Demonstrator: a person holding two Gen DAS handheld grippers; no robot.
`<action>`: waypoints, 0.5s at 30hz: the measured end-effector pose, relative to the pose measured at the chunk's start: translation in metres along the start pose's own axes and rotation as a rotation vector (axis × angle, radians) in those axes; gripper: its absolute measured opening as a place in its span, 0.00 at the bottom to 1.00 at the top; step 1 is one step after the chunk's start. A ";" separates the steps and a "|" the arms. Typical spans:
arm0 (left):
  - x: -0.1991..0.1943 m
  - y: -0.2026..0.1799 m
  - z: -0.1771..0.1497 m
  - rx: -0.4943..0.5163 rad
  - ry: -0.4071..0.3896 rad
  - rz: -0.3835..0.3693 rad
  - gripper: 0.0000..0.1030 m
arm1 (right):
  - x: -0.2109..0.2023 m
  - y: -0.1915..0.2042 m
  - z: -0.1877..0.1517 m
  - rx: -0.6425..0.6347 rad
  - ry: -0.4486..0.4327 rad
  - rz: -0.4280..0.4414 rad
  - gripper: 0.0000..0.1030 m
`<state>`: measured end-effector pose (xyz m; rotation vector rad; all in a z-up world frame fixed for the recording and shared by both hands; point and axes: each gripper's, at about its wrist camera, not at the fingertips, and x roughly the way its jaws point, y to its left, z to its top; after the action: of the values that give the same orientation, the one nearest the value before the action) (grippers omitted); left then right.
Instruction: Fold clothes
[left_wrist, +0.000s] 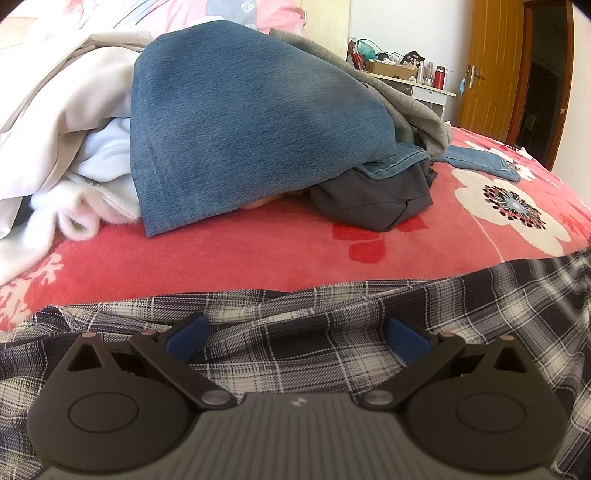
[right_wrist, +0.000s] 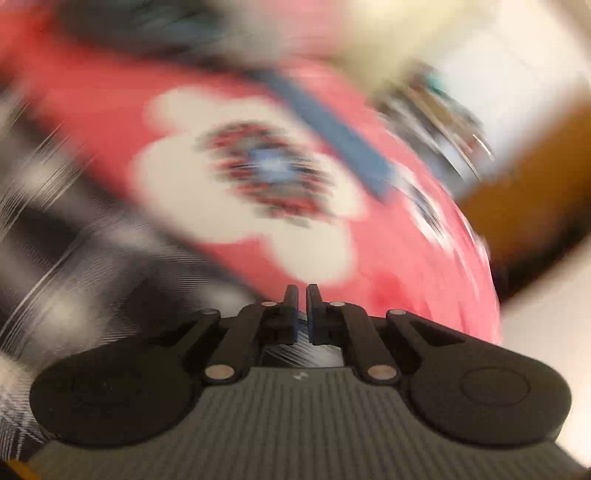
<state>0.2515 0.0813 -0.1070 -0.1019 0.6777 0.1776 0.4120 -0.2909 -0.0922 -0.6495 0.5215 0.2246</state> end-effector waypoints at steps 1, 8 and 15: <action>0.000 0.000 0.000 0.002 0.001 0.002 1.00 | -0.008 -0.021 -0.005 0.120 -0.012 -0.040 0.04; 0.000 -0.002 -0.001 0.007 0.002 0.007 1.00 | -0.046 -0.141 -0.063 0.859 0.016 -0.012 0.06; 0.001 -0.002 -0.001 0.012 0.003 0.010 1.00 | -0.015 -0.153 -0.084 1.209 0.068 0.141 0.09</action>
<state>0.2520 0.0791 -0.1083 -0.0871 0.6827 0.1832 0.4214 -0.4629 -0.0615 0.5588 0.6583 -0.0087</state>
